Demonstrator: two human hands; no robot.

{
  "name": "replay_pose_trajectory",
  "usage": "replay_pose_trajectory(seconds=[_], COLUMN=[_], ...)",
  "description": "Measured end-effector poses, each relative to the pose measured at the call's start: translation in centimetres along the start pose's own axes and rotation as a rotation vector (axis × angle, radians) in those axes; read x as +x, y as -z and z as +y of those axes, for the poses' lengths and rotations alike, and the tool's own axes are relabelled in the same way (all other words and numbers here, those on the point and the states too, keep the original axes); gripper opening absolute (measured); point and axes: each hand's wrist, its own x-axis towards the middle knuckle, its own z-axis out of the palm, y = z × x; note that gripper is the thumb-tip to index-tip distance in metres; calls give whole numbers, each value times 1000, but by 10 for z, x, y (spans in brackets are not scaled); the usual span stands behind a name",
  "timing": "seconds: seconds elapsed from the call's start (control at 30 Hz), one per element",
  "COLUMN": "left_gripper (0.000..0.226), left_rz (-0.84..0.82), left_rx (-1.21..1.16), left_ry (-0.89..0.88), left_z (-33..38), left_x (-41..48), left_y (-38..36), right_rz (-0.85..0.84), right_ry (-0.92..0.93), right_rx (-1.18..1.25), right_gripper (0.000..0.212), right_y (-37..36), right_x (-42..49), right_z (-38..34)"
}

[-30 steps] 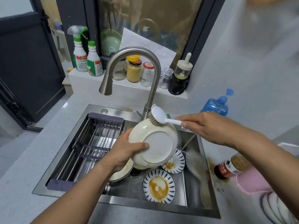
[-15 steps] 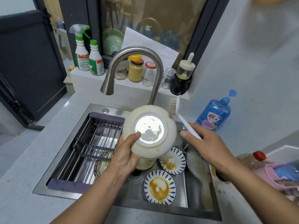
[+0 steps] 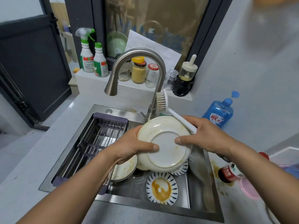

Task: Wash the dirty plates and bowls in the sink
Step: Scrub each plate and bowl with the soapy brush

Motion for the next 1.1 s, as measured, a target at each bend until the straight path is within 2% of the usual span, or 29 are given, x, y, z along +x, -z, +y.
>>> replay_pose_trajectory(seconds=[0.1,0.23,0.33,0.4,0.5,0.6,0.73,0.87,0.93,1.0,1.1], left_gripper=[58,54,55,53,56,56,52,59,66,72,69], left_rz=[67,261,347,357,368,446,438,350,293,282,291], left_rx=[111,75,40,75,83,-24,-211,-19,4,-60,-281], left_ry=[-11,-13,-20,-45,-54,-67,-73,-68,-71,-82,-118], left_z=[1,-19,-27,-29,-33,-36,-35,-36,-36,-35,-33], left_x=[2,9,15,17,15,12,9,12,12,11,7], left_y=[-11,-14,-13,-15,-15,-11,-10,-6,-5,-1,5], right_rz=[3,102,44,-13,10,50,47,3,-35,-43,-23], right_ry=[40,155,244,292,250,127,-2,86,119,87,37], right_rx=[-175,-686,-1005,-1125,-1143,-1066,-843,-874,-883,-820,-726], right_gripper=[67,57,57,54,51,59,45,42,40,37,34], right_y=[5,11,6,-3,1,22,33,28,27,33,50], right_x=[4,-9,-28,-33,-30,-25,-22,-17,-13,-9,-6], right_z=[-3,-17,-34,-38,-38,-17,0,-23,-34,-35,-12])
